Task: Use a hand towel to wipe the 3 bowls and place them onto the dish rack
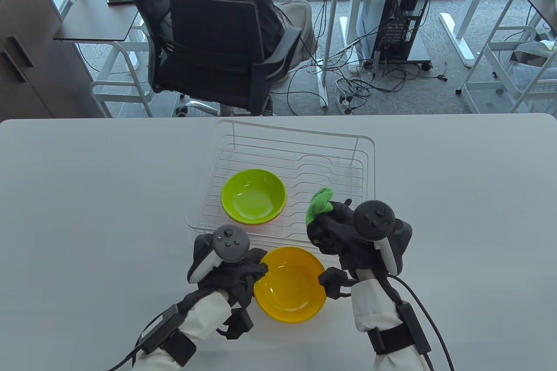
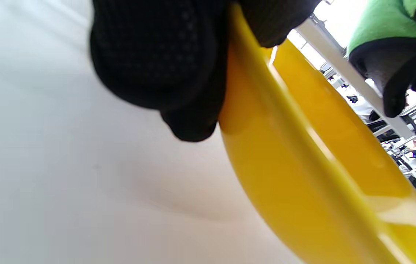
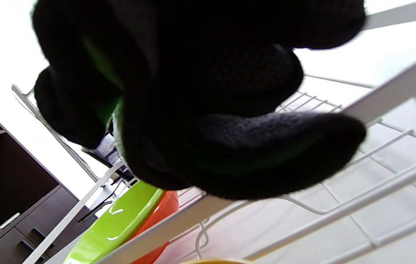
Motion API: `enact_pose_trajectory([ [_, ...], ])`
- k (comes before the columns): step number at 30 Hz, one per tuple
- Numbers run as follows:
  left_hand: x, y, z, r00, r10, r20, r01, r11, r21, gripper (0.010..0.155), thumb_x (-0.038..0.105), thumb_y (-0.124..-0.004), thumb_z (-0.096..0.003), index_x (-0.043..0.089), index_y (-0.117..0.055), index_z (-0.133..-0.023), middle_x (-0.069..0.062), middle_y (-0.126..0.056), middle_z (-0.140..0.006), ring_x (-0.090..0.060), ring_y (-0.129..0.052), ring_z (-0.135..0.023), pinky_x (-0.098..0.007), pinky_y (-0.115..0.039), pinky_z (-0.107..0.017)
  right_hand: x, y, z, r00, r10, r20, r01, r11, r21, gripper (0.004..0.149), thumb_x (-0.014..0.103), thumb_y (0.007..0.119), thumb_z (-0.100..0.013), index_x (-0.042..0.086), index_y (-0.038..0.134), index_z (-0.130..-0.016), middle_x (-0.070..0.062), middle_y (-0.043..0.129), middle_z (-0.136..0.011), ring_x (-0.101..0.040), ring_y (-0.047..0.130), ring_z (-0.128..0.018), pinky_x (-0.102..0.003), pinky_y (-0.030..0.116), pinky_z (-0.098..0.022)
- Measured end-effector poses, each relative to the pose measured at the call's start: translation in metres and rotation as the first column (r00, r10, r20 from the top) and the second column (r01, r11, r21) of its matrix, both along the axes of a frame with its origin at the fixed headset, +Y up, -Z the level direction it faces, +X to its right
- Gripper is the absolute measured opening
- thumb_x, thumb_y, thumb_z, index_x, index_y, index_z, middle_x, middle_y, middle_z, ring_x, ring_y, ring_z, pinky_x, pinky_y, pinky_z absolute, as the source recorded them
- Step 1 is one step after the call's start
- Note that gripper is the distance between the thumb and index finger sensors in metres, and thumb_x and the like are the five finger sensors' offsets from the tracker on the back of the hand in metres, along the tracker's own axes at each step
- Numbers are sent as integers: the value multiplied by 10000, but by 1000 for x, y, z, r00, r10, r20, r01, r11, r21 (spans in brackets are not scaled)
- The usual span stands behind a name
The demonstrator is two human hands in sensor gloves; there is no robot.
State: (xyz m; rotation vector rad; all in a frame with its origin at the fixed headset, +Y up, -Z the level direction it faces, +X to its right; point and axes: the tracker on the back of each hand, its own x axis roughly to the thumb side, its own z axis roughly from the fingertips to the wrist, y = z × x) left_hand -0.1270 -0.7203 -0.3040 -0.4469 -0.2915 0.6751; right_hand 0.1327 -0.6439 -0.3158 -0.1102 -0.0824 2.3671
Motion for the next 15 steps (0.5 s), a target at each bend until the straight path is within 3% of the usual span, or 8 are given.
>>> enact_pose_trajectory([
  [8,-17,39,3,993,107,-58,-98,985,141,487,211,-735,-563,-47,-729,-976,-290,-939,-763,-288,-1106,-400,-280,-956,-243,-16,43,24,997,-21,-75,35,980,197,560,412,842,-414,114,832,-889,-123,970,-622,-187,1010,-306,-311,862,-199],
  [15,-34,50,2,975,168,-148,-128,960,249,491,212,-731,-565,-53,-725,-978,-292,-949,-742,-275,-1108,-387,-264,-957,-231,-42,64,47,981,71,-180,-2,935,355,556,413,849,-406,132,835,-886,-112,971,-625,-182,1008,-311,-309,860,-206],
])
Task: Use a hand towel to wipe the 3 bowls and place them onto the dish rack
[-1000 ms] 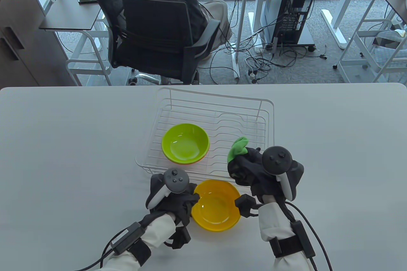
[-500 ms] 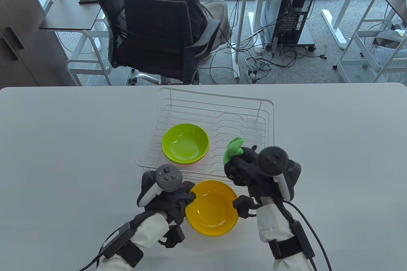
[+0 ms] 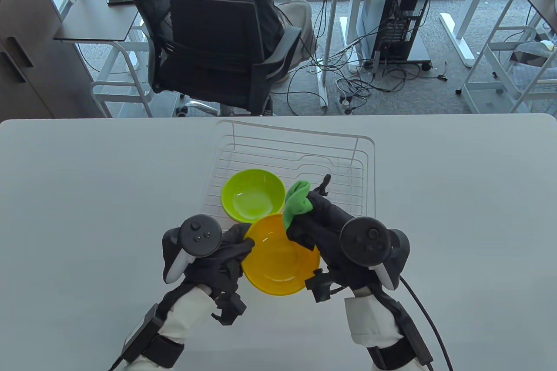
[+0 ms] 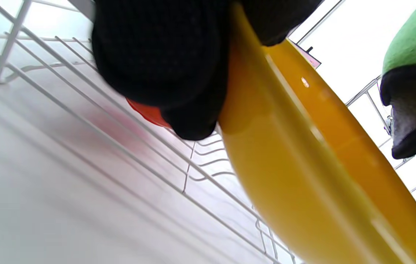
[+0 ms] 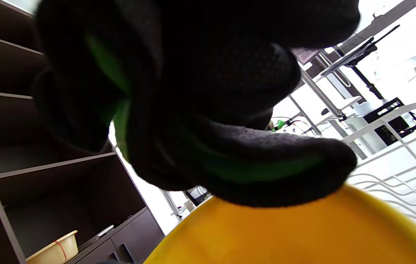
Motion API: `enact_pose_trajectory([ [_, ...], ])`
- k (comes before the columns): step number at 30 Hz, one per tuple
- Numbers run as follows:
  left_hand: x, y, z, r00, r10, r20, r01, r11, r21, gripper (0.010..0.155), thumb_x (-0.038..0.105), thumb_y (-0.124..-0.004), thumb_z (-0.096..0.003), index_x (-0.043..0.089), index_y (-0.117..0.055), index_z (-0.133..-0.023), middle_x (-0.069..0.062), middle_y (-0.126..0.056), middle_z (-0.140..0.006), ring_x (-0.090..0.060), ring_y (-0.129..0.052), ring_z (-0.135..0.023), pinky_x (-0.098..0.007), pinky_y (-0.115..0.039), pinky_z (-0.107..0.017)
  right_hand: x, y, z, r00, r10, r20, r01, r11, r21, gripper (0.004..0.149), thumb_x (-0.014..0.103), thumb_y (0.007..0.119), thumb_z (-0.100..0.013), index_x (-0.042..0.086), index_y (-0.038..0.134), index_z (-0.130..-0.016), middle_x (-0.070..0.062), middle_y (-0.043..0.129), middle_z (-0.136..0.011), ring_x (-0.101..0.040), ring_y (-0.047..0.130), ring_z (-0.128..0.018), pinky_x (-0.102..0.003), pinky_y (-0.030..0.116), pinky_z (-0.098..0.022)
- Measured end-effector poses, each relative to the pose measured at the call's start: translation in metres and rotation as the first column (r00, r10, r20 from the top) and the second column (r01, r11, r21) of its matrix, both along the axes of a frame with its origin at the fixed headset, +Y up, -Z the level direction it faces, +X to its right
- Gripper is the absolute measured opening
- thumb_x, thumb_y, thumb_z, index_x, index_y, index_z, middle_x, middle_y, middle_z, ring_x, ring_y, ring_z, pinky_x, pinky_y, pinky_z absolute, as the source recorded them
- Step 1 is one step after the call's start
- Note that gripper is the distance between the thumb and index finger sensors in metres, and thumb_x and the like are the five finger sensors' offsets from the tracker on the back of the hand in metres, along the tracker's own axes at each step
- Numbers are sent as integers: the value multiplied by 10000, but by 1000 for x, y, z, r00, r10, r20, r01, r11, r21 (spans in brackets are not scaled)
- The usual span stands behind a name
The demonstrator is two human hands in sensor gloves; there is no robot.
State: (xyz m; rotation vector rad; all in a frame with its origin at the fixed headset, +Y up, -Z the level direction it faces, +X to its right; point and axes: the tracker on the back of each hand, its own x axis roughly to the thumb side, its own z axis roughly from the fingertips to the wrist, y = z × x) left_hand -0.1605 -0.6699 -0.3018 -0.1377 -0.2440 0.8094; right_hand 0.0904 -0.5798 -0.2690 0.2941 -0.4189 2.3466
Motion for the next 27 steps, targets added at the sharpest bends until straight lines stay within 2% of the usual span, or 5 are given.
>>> enact_pose_trajectory([
  [7,-4,7,3,997,-22,-71,29,994,105,478,219,-733,-563,-59,-744,-951,-295,-974,-714,-257,-1113,-338,-243,-955,-193,-32,-9,9,978,196,-73,-195,981,26,550,411,859,-395,145,849,-877,-107,976,-622,-186,1008,-316,-314,859,-209],
  [11,-5,9,4,997,-18,-80,28,991,128,479,220,-733,-563,-62,-743,-951,-302,-974,-715,-263,-1113,-331,-245,-955,-190,-45,-21,8,935,345,-84,-346,938,12,549,413,863,-389,149,857,-871,-102,982,-615,-181,1006,-304,-306,855,-201],
  [22,-1,10,7,997,-31,-76,44,985,165,482,218,-739,-560,-70,-747,-946,-322,-968,-712,-284,-1112,-323,-254,-958,-185,-66,-51,4,820,568,-73,-569,822,3,550,420,864,-386,155,860,-868,-90,987,-611,-173,996,-291,-301,845,-194],
  [27,7,16,14,994,-79,-74,96,964,249,479,215,-748,-553,-71,-757,-938,-329,-973,-702,-293,-1114,-306,-256,-961,-172,-77,-60,5,744,664,-75,-666,746,-7,549,420,863,-387,156,857,-869,-89,985,-609,-174,986,-288,-300,839,-194],
])
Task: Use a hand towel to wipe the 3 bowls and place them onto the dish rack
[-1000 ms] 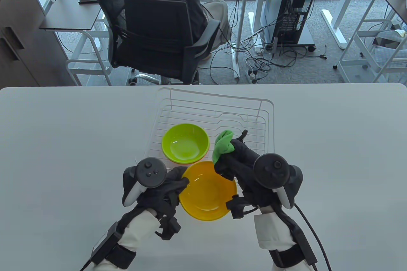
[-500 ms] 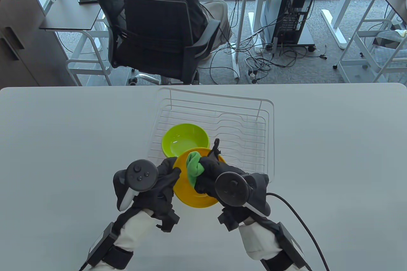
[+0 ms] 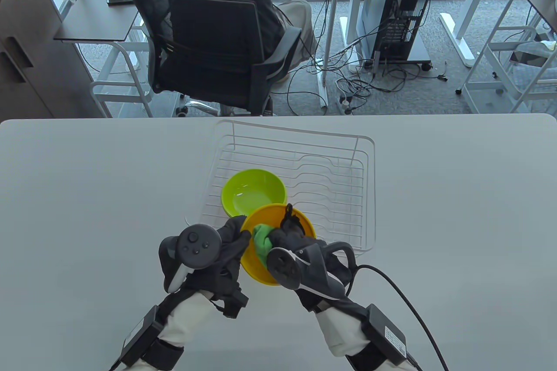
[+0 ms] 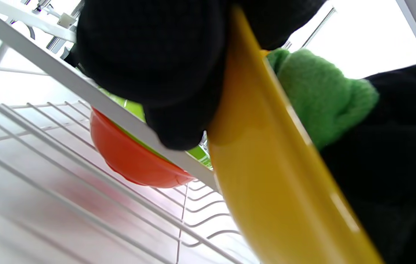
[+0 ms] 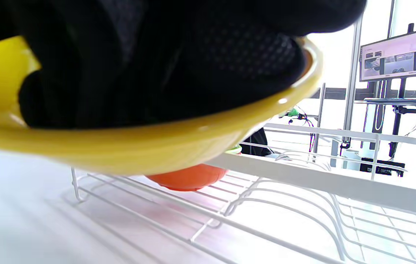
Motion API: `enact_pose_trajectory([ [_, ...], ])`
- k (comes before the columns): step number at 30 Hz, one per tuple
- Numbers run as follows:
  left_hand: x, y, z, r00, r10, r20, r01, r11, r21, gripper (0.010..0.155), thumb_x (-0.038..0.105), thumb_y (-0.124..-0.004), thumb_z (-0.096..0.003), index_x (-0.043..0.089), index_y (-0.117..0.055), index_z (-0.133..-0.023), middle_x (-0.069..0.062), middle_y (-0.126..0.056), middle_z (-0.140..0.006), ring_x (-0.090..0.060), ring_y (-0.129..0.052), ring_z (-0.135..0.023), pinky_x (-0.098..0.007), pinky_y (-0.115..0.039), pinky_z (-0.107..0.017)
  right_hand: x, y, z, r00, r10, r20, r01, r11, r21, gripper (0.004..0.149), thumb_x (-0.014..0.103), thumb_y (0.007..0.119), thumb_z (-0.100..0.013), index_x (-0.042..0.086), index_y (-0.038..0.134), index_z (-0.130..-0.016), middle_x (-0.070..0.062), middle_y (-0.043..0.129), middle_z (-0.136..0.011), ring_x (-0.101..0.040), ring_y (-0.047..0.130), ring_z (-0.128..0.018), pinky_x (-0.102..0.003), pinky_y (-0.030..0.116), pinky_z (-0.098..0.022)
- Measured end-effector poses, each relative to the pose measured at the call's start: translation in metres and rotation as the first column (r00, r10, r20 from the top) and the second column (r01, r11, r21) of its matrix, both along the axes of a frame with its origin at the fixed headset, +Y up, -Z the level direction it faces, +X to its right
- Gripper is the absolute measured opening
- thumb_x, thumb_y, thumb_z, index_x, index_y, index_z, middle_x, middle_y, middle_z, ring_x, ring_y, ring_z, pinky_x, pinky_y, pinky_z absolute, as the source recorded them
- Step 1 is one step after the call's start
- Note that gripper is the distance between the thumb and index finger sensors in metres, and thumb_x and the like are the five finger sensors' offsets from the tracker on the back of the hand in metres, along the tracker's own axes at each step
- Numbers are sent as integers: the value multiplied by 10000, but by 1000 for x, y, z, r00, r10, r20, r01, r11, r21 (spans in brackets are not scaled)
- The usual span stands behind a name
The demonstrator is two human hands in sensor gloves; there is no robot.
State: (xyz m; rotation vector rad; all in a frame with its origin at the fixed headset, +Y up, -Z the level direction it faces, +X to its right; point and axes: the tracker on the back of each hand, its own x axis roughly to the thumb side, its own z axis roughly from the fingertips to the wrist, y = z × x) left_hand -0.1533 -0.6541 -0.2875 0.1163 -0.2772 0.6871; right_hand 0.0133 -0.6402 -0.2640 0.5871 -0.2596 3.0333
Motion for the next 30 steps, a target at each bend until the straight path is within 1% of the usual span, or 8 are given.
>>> enact_pose_trajectory([
  [5,8,3,6,1000,-19,20,19,999,30,480,211,-750,-552,-78,-758,-935,-338,-969,-698,-300,-1113,-299,-258,-962,-166,-10,-2,6,996,89,-20,-88,996,25,548,414,871,-381,148,862,-860,-90,985,-594,-172,985,-286,-301,838,-194],
  [11,11,3,8,999,-30,45,29,999,23,480,213,-747,-554,-77,-752,-937,-341,-959,-703,-305,-1108,-297,-260,-957,-165,-13,-6,8,995,95,-25,-92,990,109,538,423,865,-379,171,865,-854,-77,989,-594,-174,992,-300,-307,844,-207],
  [15,17,3,11,997,-48,65,46,999,27,482,214,-748,-553,-85,-754,-932,-347,-958,-696,-301,-1107,-289,-255,-955,-159,-8,-7,5,993,108,43,-115,968,222,536,439,855,-384,178,860,-853,-66,990,-594,-180,999,-307,-312,850,-209],
  [18,18,4,13,997,-43,65,40,998,40,488,215,-751,-551,-92,-750,-930,-348,-956,-692,-290,-1108,-280,-243,-955,-157,-3,-6,3,988,115,99,-138,952,274,531,453,846,-391,160,870,-833,-64,990,-543,-172,996,-279,-307,847,-191],
  [20,18,5,14,998,-42,52,39,998,52,487,214,-759,-549,-96,-757,-925,-348,-963,-685,-287,-1112,-271,-239,-958,-150,-1,-5,1,983,124,138,-158,950,270,527,457,846,-393,138,885,-810,-64,986,-497,-160,987,-244,-301,841,-167],
  [22,17,7,16,998,-52,26,49,994,99,485,208,-767,-543,-104,-769,-914,-353,-973,-670,-287,-1119,-258,-238,-964,-141,0,-5,-1,976,136,172,-176,953,248,525,453,850,-395,112,897,-791,-70,982,-458,-151,974,-214,-297,832,-147],
  [25,17,10,17,996,-86,5,84,987,139,484,207,-772,-541,-104,-773,-911,-355,-976,-667,-290,-1123,-259,-240,-969,-141,1,-6,-5,971,140,196,-171,973,153,522,448,854,-399,96,905,-781,-75,976,-437,-147,963,-188,-294,825,-134],
  [30,15,11,17,994,-111,-11,111,981,160,482,206,-776,-540,-98,-774,-913,-356,-974,-673,-305,-1122,-265,-251,-971,-144,-1,-11,-6,983,95,156,-99,995,16,521,436,858,-401,88,902,-786,-89,971,-450,-160,962,-202,-302,823,-142],
])
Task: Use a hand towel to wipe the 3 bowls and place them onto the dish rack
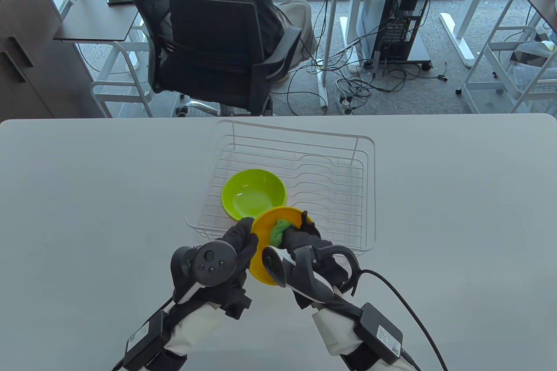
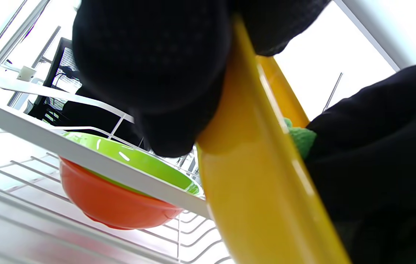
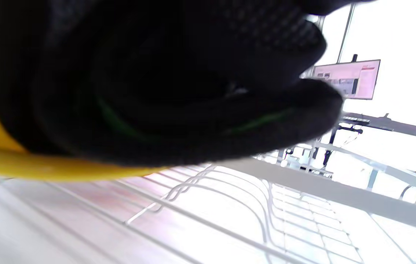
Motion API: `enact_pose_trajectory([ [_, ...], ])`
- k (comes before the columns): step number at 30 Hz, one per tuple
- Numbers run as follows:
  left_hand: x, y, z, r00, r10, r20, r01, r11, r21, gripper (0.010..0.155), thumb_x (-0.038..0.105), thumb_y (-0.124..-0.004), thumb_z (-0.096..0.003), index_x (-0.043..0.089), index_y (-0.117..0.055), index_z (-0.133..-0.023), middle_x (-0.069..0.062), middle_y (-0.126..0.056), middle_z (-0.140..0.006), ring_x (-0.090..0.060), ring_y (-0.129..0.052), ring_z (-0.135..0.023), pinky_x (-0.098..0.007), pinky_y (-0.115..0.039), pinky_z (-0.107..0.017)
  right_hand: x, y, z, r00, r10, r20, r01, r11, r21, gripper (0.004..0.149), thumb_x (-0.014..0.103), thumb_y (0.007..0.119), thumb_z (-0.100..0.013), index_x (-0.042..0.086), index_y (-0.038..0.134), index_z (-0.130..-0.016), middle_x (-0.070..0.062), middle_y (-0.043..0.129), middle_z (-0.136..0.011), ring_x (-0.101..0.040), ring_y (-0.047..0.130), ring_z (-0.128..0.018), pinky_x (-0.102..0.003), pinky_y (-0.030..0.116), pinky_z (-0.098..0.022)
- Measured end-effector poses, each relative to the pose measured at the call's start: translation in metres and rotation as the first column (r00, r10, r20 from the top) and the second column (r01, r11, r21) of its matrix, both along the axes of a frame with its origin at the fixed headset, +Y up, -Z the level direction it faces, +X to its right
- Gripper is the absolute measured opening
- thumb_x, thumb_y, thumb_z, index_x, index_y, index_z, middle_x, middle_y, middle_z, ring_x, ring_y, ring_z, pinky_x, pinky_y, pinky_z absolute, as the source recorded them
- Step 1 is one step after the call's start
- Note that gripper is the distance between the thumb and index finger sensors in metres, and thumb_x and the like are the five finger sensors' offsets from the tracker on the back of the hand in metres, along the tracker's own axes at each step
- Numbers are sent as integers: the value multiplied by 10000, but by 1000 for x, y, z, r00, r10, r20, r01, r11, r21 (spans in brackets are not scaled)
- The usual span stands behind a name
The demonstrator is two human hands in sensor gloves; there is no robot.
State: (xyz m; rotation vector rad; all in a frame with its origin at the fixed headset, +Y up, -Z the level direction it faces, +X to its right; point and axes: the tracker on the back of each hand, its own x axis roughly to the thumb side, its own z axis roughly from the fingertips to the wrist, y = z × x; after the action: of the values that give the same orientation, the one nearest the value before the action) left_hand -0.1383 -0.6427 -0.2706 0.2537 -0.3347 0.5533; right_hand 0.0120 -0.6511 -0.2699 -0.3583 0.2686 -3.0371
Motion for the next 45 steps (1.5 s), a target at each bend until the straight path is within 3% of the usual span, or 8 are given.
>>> enact_pose_trajectory([
  [6,0,0,0,1000,-9,5,9,1000,7,480,211,-779,-539,-84,-779,-918,-352,-975,-685,-318,-1120,-271,-263,-971,-148,-11,-1,9,991,-102,-91,94,992,-82,529,429,862,-394,98,886,-805,-88,972,-488,-177,977,-244,-314,833,-173],
  [13,3,-1,1,1000,-12,21,13,1000,-21,480,207,-765,-546,-90,-768,-923,-356,-966,-688,-315,-1110,-270,-262,-958,-148,-14,-3,18,991,-49,-126,73,978,195,530,448,838,-397,124,882,-814,-68,984,-501,-166,990,-252,-306,845,-174],
  [18,6,-2,3,999,-26,37,28,999,-29,482,211,-766,-547,-89,-769,-924,-355,-967,-687,-312,-1105,-270,-262,-951,-149,-5,-2,11,998,0,-57,14,971,240,531,446,832,-404,121,878,-821,-70,984,-503,-169,992,-254,-310,845,-175],
  [26,4,3,5,998,-68,2,68,996,57,481,215,-776,-540,-90,-780,-912,-350,-975,-675,-307,-1110,-258,-254,-957,-143,3,-3,-1,999,-27,20,26,999,43,526,435,854,-400,91,896,-796,-86,974,-468,-163,974,-224,-304,833,-153],
  [31,2,4,4,998,-70,-9,70,996,62,480,217,-777,-540,-84,-782,-914,-350,-976,-680,-313,-1110,-260,-259,-958,-143,-4,-3,2,986,-159,-51,150,977,-151,535,429,859,-397,92,881,-812,-95,969,-496,-173,977,-245,-311,834,-171],
  [33,3,4,4,998,-66,0,66,997,47,480,215,-775,-542,-83,-781,-917,-349,-976,-684,-315,-1109,-262,-262,-956,-144,-7,-1,6,970,-226,-92,207,962,-177,538,431,854,-398,107,874,-826,-90,971,-518,-180,984,-268,-315,840,-187],
  [39,6,2,5,998,-54,21,53,998,22,482,216,-757,-549,-91,-771,-921,-349,-971,-685,-304,-1107,-265,-254,-953,-148,0,5,5,967,-227,-119,233,972,35,531,445,840,-392,140,877,-825,-69,983,-522,-164,992,-269,-304,848,-185],
  [45,7,2,5,999,-35,32,36,999,-10,489,220,-761,-549,-103,-771,-916,-353,-972,-675,-288,-1107,-252,-241,-949,-139,22,12,-3,957,-289,-35,291,952,97,528,442,841,-392,134,884,-819,-71,989,-513,-163,994,-261,-304,850,-179],
])
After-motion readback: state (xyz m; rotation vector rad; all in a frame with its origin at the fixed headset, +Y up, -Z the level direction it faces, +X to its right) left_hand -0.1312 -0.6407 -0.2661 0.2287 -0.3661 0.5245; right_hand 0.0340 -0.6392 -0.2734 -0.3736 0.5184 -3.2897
